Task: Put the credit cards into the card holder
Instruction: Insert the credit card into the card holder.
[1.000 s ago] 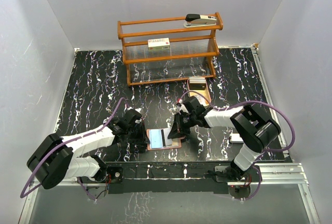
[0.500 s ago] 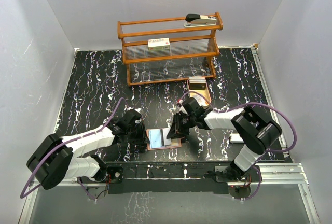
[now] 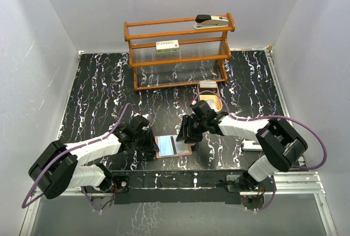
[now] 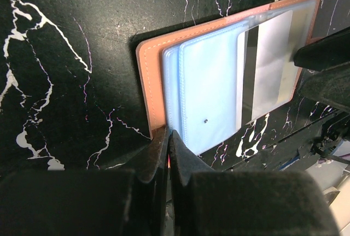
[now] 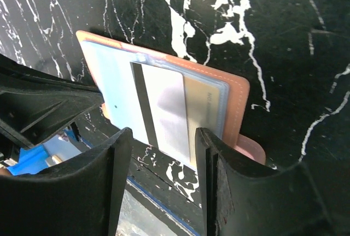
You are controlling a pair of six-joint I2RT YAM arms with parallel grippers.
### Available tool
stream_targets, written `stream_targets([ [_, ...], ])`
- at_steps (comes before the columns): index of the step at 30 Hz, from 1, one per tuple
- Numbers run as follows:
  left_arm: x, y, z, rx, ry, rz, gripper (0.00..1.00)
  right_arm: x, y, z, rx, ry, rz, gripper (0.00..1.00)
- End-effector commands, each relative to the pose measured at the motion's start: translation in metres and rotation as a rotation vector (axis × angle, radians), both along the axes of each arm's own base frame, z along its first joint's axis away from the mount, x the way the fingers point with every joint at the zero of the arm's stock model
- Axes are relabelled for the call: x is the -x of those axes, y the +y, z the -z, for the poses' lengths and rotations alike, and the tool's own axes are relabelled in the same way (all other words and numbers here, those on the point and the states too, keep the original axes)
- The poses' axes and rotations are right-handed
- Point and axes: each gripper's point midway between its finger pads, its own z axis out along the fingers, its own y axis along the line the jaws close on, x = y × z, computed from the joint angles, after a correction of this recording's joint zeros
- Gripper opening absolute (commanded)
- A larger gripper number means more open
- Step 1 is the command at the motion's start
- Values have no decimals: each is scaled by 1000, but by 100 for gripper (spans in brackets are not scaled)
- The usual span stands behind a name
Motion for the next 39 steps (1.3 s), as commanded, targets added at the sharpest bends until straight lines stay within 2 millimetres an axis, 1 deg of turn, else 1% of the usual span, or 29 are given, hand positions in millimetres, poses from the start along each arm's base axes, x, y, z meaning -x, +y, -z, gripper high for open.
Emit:
stream_targets([
  [1, 11, 10, 11, -34, 28, 4, 0, -10, -3, -13, 19, -71, 9, 47],
  [5, 13, 9, 11, -23, 34, 13, 0, -6, 4, -13, -1, -77, -15, 46],
  [9, 13, 7, 9, -18, 35, 18, 0, -1, 13, -8, -13, -63, -48, 45],
  [13, 13, 5, 7, 1, 33, 14, 0, 0, 19, -2, -2, -58, -60, 46],
  [17, 14, 4, 8, 5, 36, 14, 0, 3, 30, 0, -20, -53, -89, 46],
  [24, 13, 4, 8, 2, 33, 23, 0, 10, 53, -10, -92, -69, -128, 46],
  [28, 13, 3, 7, 9, 33, 21, 0, 7, 51, -13, -81, -82, -115, 45],
  [32, 14, 3, 7, 14, 33, 14, 0, 3, 45, -19, -53, -111, -91, 46],
  [35, 13, 4, 7, 13, 30, 10, 0, 0, 41, -23, -45, -131, -68, 49],
  [39, 13, 5, 8, 11, 28, 5, 0, -4, 42, -25, -55, -152, -46, 49],
])
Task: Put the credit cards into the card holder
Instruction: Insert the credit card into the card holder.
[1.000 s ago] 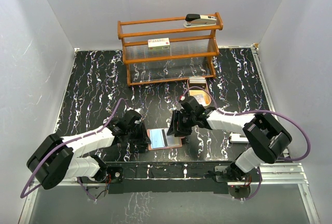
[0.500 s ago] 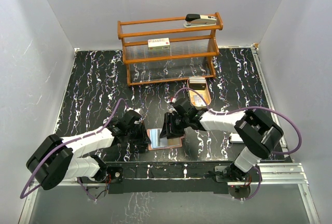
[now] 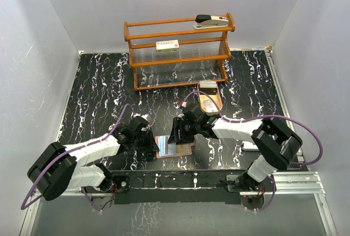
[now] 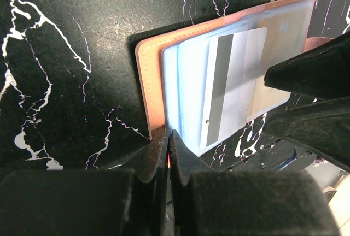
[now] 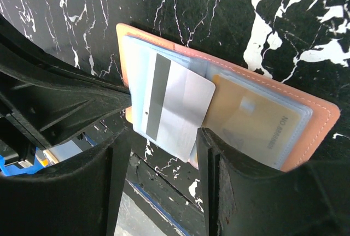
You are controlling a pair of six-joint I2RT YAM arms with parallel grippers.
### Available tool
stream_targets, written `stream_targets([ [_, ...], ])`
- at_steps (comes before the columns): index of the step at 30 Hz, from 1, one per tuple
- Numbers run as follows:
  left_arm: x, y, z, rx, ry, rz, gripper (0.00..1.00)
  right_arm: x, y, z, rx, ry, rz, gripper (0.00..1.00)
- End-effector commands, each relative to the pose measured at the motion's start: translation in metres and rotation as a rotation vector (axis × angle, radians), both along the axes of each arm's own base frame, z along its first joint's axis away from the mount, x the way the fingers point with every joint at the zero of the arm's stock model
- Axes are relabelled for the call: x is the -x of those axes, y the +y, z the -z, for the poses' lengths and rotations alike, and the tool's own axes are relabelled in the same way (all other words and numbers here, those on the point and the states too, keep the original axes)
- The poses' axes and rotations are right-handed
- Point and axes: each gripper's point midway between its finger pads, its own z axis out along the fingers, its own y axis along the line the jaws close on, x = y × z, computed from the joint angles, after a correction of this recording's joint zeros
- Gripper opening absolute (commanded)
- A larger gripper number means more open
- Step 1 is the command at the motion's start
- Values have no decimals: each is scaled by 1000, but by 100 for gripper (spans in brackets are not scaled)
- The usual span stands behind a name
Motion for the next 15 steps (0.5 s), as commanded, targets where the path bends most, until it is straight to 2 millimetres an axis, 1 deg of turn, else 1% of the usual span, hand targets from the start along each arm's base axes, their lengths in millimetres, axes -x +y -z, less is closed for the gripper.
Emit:
stream_targets([
  [1, 11, 6, 8, -19, 36, 7, 0, -17, 7, -19, -33, -82, 36, 50],
  [8, 10, 6, 8, -15, 33, 0, 0, -18, 13, -6, -14, -59, 35, 50],
  [10, 9, 5, 8, -13, 31, -1, 0, -18, 16, -7, -29, -52, 49, 50],
  [15, 9, 5, 8, -22, 34, 5, 0, -14, 29, -14, -79, -62, 10, 46],
])
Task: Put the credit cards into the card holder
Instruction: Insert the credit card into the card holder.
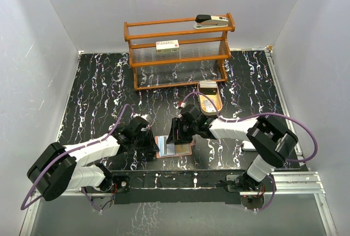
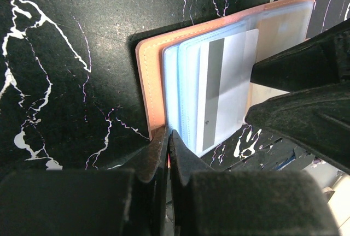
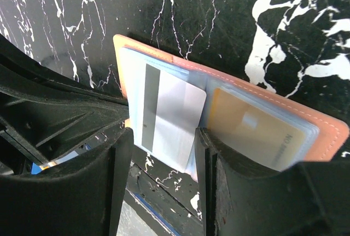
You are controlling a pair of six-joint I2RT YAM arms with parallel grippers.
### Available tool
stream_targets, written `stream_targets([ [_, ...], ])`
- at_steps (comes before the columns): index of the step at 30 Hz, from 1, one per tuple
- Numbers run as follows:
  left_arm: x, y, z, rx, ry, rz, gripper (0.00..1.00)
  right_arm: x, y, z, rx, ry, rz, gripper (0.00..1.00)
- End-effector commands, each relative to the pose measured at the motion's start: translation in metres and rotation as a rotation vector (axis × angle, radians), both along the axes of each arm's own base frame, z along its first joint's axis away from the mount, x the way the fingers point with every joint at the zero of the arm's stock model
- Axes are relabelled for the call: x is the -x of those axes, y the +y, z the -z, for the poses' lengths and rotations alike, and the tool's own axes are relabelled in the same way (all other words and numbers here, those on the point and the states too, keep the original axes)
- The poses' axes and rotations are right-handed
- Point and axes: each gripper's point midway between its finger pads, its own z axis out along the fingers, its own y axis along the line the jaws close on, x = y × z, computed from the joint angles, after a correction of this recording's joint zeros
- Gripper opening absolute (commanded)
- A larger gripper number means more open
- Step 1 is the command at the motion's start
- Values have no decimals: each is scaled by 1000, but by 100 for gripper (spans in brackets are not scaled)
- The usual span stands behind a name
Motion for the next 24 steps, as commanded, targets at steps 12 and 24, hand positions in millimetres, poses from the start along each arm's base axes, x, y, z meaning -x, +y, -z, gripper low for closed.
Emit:
stream_targets([
  [12, 28, 24, 15, -72, 125, -72, 0, 9, 23, -5, -46, 1, -60, 45],
  [24, 13, 28, -24, -81, 12, -65, 0, -2, 22, -21, 1, -83, -57, 45],
])
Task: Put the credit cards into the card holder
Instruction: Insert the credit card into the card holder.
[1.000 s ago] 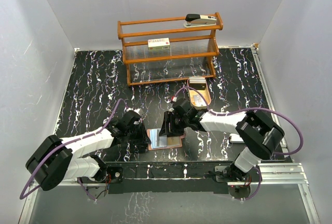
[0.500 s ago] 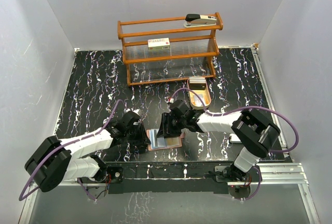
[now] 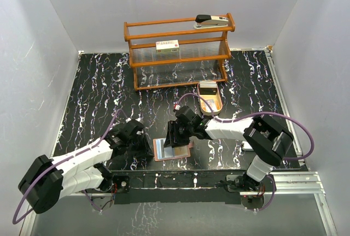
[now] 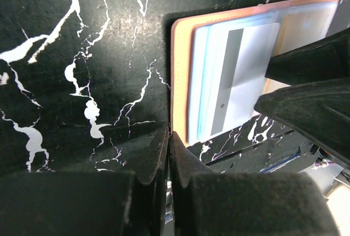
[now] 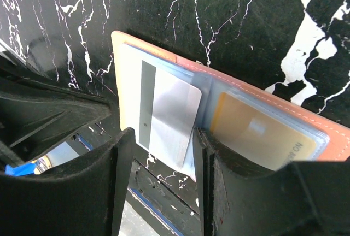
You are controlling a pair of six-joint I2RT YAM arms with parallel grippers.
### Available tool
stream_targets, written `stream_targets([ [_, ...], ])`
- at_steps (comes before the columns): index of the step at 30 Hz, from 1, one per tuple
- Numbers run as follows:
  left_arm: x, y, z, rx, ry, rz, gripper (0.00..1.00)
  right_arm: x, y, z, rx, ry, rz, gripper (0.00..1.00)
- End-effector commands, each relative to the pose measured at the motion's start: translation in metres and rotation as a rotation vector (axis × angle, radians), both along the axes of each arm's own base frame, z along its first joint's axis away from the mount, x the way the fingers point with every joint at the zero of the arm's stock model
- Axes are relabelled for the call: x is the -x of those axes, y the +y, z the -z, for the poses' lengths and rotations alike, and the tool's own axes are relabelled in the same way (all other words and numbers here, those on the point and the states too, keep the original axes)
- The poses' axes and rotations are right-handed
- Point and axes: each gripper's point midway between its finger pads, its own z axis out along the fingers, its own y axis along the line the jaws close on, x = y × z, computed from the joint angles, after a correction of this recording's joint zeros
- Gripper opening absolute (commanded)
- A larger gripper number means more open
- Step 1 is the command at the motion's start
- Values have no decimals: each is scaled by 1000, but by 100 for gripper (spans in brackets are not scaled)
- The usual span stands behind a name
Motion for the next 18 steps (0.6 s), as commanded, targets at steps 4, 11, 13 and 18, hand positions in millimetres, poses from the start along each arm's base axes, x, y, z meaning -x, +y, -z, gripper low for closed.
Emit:
stream_targets([
  [4, -18, -7, -39, 10, -102, 30, 1, -27, 9, -34, 1, -124, 35, 45],
  [11, -23, -7, -35, -11, -101, 24, 5, -29, 7, -29, 5, -121, 61, 45],
  [13, -23, -7, -33, -3, -106, 7, 6, -27, 8, -25, 12, -109, 61, 45],
  [18, -21, -5, -20, -1, -86, -32, 9, -27, 8, -20, 3, -105, 69, 45],
])
